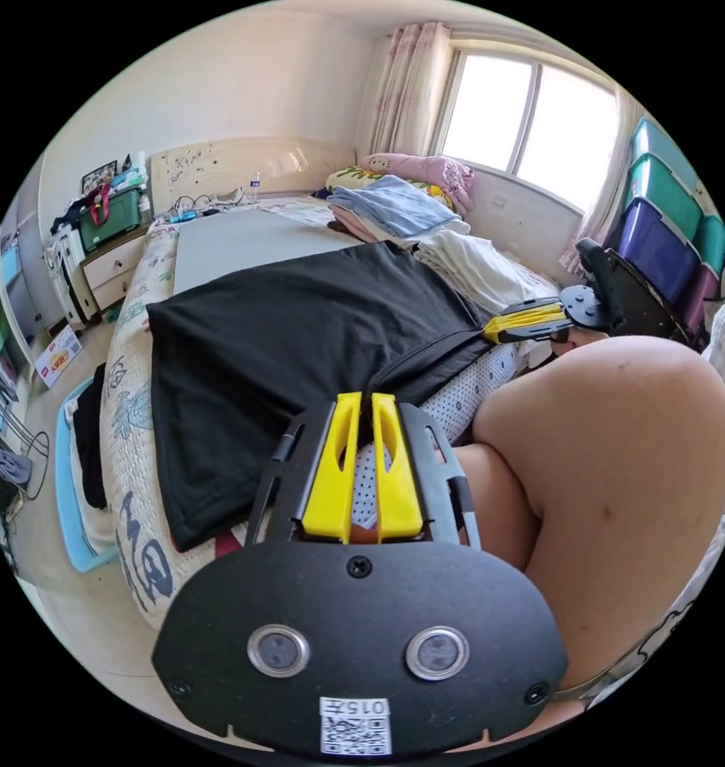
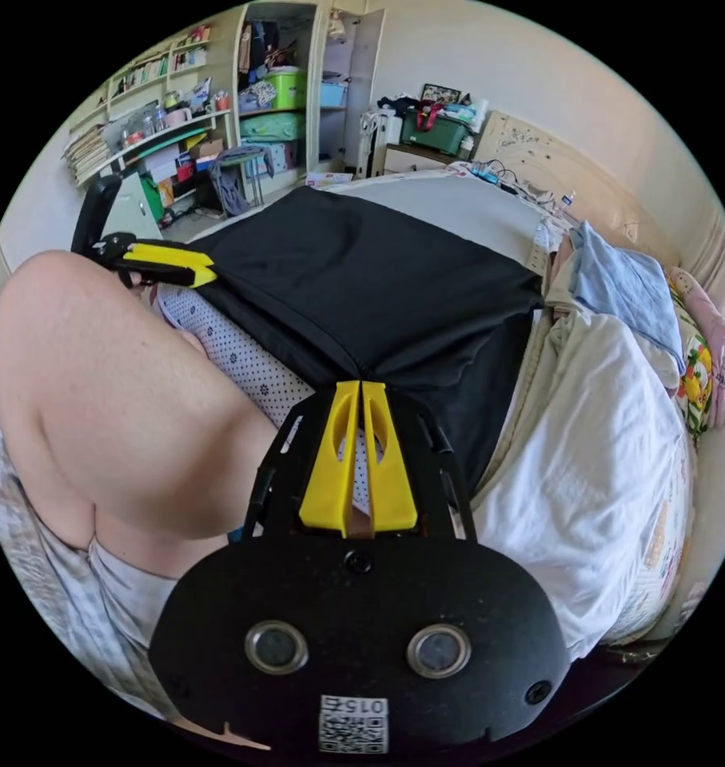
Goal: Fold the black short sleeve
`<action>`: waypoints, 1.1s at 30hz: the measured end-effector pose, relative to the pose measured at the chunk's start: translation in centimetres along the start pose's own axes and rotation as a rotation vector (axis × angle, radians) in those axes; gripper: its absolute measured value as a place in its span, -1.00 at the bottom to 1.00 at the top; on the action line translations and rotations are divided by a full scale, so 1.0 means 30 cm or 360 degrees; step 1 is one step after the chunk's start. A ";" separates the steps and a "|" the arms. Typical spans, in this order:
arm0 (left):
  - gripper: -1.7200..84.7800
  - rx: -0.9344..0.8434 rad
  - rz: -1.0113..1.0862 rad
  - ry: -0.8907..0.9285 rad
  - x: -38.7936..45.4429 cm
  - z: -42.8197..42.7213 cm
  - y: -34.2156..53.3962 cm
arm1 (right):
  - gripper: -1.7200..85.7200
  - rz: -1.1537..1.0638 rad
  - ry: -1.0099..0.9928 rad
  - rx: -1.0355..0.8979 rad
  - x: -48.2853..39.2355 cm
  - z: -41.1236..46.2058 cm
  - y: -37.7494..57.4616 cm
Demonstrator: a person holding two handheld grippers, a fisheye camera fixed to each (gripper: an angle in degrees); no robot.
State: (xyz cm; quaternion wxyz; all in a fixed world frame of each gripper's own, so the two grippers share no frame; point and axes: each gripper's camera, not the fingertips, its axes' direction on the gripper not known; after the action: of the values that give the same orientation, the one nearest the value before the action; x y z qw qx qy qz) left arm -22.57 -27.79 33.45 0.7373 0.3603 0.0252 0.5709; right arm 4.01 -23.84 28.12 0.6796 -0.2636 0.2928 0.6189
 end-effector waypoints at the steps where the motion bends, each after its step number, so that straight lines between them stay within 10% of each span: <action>1: -0.92 0.0009 -0.0015 0.0008 0.005 -0.003 0.010 | -0.98 0.0044 -0.0020 0.0006 0.011 -0.005 0.012; 33: -0.85 0.0227 -0.0247 -0.0462 0.255 -0.075 0.125 | -0.97 0.0061 0.0400 -0.0117 -0.262 -0.182 -0.062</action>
State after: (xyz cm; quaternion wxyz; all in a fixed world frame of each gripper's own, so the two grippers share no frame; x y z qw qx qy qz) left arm -24.02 -19.76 36.76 0.7476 0.4873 -0.0133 0.4510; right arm 4.97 -33.34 30.04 0.6155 -0.3582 0.3576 0.6042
